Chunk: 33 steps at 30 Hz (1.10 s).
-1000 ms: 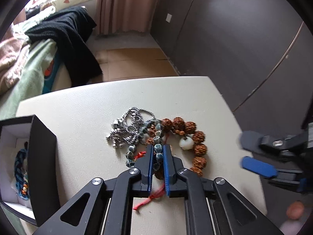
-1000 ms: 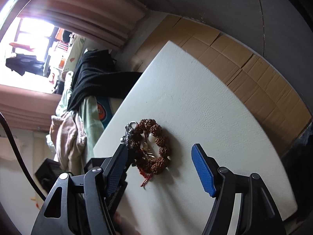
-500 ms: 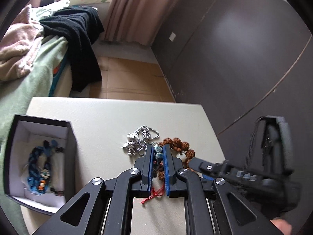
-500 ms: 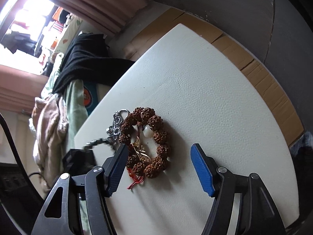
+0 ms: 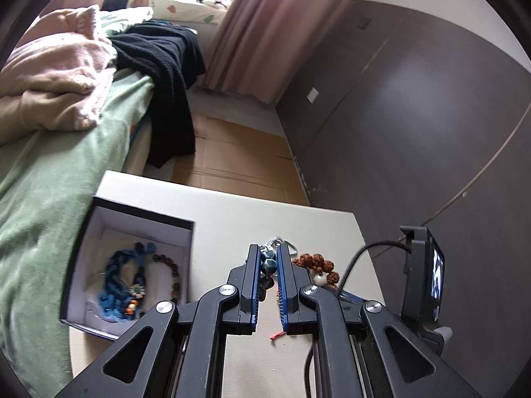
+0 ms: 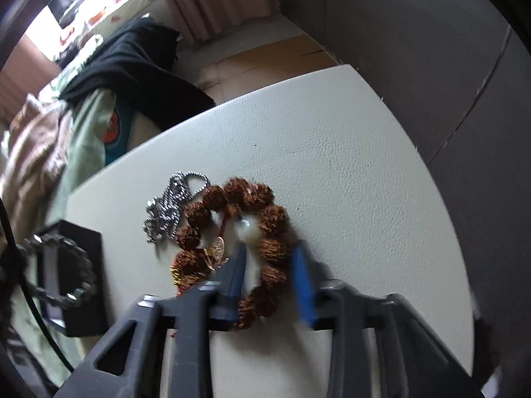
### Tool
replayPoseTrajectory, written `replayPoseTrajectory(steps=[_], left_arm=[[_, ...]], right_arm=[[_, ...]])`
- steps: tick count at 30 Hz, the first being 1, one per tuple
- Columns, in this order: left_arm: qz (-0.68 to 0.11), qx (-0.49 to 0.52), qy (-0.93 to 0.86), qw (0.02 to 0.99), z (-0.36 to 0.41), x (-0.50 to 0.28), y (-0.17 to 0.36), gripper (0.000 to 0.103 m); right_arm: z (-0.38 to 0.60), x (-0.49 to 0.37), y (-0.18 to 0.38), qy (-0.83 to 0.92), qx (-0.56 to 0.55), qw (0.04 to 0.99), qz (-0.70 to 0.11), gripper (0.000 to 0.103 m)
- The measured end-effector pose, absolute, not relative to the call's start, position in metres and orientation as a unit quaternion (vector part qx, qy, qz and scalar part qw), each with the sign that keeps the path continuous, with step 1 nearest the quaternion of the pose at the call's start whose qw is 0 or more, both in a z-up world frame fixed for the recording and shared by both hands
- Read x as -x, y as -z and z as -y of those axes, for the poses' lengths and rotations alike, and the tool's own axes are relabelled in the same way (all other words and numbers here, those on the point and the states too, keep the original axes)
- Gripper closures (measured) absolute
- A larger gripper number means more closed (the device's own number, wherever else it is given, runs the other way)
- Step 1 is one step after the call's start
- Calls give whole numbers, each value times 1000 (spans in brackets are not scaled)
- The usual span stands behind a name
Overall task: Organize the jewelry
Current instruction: 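Carry the grey beaded bracelet into the box and open the left tool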
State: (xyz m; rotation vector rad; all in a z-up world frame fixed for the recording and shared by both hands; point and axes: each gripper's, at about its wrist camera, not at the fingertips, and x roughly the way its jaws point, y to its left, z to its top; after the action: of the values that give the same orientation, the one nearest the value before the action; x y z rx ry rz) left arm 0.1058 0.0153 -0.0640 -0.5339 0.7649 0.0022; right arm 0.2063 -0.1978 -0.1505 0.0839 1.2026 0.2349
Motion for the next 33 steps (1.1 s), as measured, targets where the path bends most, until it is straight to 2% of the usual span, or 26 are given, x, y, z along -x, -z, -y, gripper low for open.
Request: replayPoseTrajectory(steps=[5, 15, 22, 24, 26, 27, 28, 33], left_arm=[[-350, 270, -22, 897, -34, -91, 55, 94], [-326, 289, -52, 899, -65, -74, 46, 93], [-329, 301, -54, 894, -80, -71, 48, 93], [-320, 305, -59, 895, -85, -68, 43, 90], [-305, 305, -59, 900, -88, -63, 38, 70], [-299, 305, -64, 902, -90, -60, 36, 42], [-289, 307, -76, 904, -93, -56, 34, 24], [-273, 322, -95, 902, -110, -47, 31, 22]], right_arm=[[214, -205, 140, -133, -92, 813, -560, 83], [227, -188, 98, -222, -196, 813, -501, 83], [209, -179, 83, -272, -229, 809, -468, 83], [203, -178, 81, -287, -238, 805, -461, 83], [197, -175, 77, -302, -246, 802, -453, 83], [194, -173, 75, -309, -249, 800, -449, 83], [190, -173, 75, -313, -250, 800, -447, 83], [180, -165, 64, -344, -260, 796, -425, 83]])
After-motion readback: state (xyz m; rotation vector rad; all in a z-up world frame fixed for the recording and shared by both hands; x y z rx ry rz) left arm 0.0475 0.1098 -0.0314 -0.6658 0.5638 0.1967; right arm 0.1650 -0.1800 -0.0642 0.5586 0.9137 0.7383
